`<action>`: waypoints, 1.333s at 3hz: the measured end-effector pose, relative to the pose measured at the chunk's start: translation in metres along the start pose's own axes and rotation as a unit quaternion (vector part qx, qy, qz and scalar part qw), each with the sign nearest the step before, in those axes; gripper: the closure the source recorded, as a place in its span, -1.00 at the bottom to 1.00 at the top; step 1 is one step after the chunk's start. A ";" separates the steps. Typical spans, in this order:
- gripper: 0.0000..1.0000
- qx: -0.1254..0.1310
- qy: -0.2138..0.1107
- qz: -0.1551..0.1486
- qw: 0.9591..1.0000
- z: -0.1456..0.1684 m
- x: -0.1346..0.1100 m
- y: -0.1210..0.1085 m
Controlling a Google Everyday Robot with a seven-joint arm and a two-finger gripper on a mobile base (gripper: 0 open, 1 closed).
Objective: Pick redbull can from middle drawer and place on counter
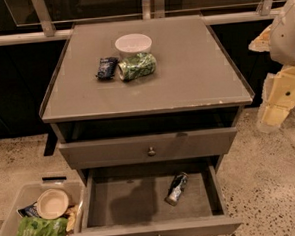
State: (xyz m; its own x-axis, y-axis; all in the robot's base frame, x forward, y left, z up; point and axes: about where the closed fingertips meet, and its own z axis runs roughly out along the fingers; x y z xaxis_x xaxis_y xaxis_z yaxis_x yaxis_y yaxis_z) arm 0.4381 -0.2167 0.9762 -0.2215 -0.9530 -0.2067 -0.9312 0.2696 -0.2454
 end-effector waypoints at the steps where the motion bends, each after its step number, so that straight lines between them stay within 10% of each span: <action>1: -1.00 0.000 0.000 0.000 1.000 0.000 0.000 0.000; 2: -1.00 -0.001 -0.010 -0.007 1.000 -0.002 0.002 0.009; 4: -1.00 -0.012 -0.088 0.005 0.996 0.015 0.060 0.110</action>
Offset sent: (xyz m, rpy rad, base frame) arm -0.0219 -0.0014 -0.0069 0.0336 0.0100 0.0420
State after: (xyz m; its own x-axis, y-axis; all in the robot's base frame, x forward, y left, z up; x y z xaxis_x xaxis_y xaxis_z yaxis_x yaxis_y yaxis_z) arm 0.3267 -0.2418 0.9230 -0.1778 -0.9107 -0.3729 -0.9365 0.2729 -0.2201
